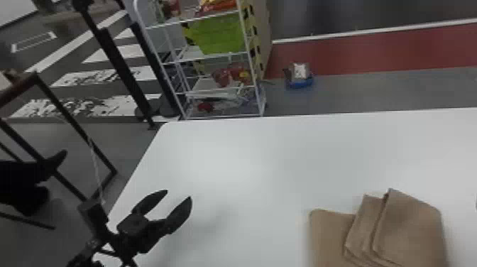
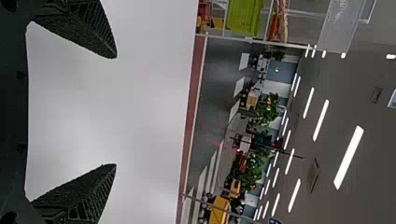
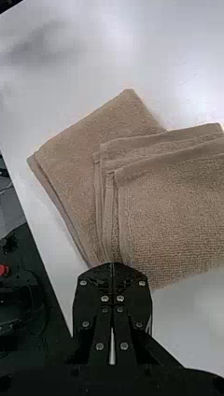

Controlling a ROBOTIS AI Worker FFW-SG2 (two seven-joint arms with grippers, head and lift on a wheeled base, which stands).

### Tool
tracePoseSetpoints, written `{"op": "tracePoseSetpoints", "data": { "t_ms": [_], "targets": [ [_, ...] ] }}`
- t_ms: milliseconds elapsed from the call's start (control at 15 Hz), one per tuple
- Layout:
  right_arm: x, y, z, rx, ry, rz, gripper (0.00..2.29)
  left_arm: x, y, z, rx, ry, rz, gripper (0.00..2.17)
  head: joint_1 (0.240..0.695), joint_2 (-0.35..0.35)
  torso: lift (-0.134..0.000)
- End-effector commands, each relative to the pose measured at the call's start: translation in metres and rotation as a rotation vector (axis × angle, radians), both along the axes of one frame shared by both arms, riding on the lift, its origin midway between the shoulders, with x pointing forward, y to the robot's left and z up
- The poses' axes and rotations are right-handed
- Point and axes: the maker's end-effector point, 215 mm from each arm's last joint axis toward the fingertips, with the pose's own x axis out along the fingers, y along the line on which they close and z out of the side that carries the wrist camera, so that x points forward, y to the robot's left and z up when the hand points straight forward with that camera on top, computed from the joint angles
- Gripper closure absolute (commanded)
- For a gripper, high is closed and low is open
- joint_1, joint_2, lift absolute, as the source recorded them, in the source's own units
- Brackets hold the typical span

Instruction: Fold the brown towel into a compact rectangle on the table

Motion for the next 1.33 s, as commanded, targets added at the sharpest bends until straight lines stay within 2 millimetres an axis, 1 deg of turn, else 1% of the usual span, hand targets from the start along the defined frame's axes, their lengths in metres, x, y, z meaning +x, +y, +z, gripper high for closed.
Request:
{"op": "tracePoseSetpoints", "data": {
  "t_ms": [0,133,267,533,800,933,1000,1133,1267],
  "targets": [
    [0.022,-0.009,0.000,-0.019,-0.031,-0.009,2.13,0.000,-0.001,0.000,-0.004,-0.001,0.001,0.05,0.695,0.350,-0.123],
    [0.040,-0.014,0.000,-0.020,-0.041,-0.028,2.13,0.000,-0.001,0.000,-0.004,-0.001,0.000,0.05,0.695,0.346,-0.123],
    [0.056,-0.017,0.000,-0.025,-0.061,-0.035,2.13,0.000,-0.001,0.001,-0.003,-0.003,0.001,0.05,0.695,0.324,-0.123],
    [0.083,-0.016,-0.005,-0.050,-0.095,-0.028,2.13,-0.001,0.002,0.000,-0.002,-0.001,0.006,0.05,0.695,0.307,-0.123],
    [0.114,-0.006,-0.004,-0.054,-0.127,-0.018,2.13,-0.002,0.003,0.000,-0.003,-0.001,0.009,0.05,0.695,0.303,-0.123],
    [0.128,0.003,0.000,-0.054,-0.145,-0.006,2.13,-0.001,0.003,0.000,-0.004,-0.001,0.009,0.05,0.695,0.304,-0.123],
    [0.132,0.007,-0.002,-0.059,-0.144,-0.001,2.13,0.000,0.003,0.000,-0.005,-0.003,0.010,0.05,0.695,0.305,-0.123],
    [0.148,0.013,-0.004,-0.071,-0.176,-0.017,2.13,0.001,0.004,0.001,-0.003,-0.006,0.012,0.05,0.695,0.311,-0.123],
    [0.164,0.024,-0.002,-0.067,-0.207,-0.025,2.13,0.001,0.005,0.002,0.004,-0.015,0.011,0.05,0.695,0.312,-0.123]
  ]
}}
